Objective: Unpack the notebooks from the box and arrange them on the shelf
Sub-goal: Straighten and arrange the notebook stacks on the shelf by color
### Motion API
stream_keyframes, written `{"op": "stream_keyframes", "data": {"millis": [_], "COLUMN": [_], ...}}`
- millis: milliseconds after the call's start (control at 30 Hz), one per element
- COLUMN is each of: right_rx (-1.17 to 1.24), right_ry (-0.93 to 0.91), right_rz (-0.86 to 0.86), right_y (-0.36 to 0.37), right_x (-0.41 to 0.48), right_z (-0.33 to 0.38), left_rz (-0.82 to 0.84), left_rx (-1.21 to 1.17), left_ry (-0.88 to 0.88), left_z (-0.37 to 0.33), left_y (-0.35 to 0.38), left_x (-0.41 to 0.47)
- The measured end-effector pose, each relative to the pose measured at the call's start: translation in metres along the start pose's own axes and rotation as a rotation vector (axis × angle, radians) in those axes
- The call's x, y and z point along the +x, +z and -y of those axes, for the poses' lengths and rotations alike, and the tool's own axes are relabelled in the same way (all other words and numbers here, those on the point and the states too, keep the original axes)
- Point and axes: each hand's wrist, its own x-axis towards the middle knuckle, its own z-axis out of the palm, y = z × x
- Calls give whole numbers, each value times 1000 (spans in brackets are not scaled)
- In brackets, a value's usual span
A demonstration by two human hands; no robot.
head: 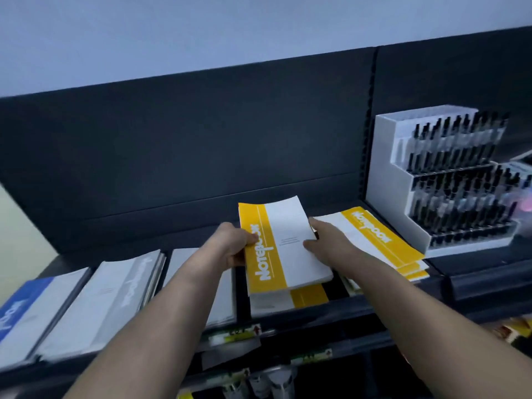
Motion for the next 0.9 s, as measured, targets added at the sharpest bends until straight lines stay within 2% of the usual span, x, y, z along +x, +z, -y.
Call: {"op": "stream_keyframes", "data": {"millis": [167,300,567,800,900], "right_rx": [-255,-376,-452,-499,-596], "right_ry": [82,126,162,129,90], "right_rz": [86,120,126,111,104], "right_y": [22,33,34,38,37], "right_x": [12,15,12,7,5], "right_z": [-3,-3,-8,-11,-10], "left_rz": [-127,-214,-210,-228,-239], "left_rx": [82,269,547,661,718], "left_ry": [4,63,111,117,131], "left_z": [23,30,35,35,35], "left_y": [8,12,20,21,20], "left_x": [6,10,10,13,13]}}
